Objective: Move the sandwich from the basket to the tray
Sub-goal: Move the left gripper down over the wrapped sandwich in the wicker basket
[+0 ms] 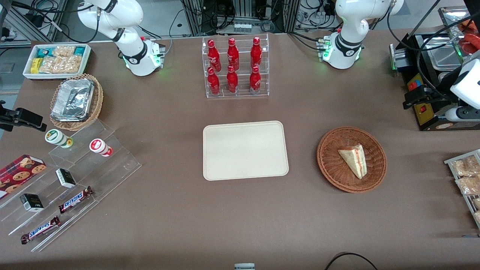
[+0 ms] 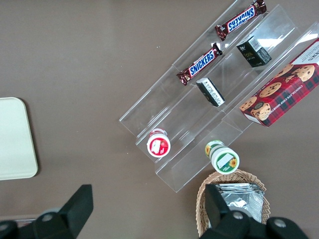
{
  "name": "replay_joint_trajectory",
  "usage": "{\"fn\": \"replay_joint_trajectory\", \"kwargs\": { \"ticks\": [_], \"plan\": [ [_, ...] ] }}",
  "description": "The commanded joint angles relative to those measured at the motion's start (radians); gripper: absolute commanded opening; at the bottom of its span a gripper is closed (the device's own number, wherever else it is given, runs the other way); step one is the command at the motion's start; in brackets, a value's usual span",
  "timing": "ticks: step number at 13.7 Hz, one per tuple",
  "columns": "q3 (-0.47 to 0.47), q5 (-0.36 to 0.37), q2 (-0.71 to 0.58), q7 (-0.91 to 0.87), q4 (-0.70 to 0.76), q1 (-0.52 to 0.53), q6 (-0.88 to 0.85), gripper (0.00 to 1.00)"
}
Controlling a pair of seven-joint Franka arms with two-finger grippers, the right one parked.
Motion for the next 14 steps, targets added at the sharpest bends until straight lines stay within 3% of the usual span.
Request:
{"fn": "replay_joint_trajectory", "kwargs": {
  "ticks": [1,6,14],
  "plan": [
    [-0.01,0.011,0.008,0.004,0.024,0.007,-0.026,1.0],
    [-0.014,0.01,0.046,0.002,-0.025,0.006,-0.001,1.0],
    [-0.014,0.01,0.049,0.002,-0.325,-0.002,0.356,1.0]
  ]
}}
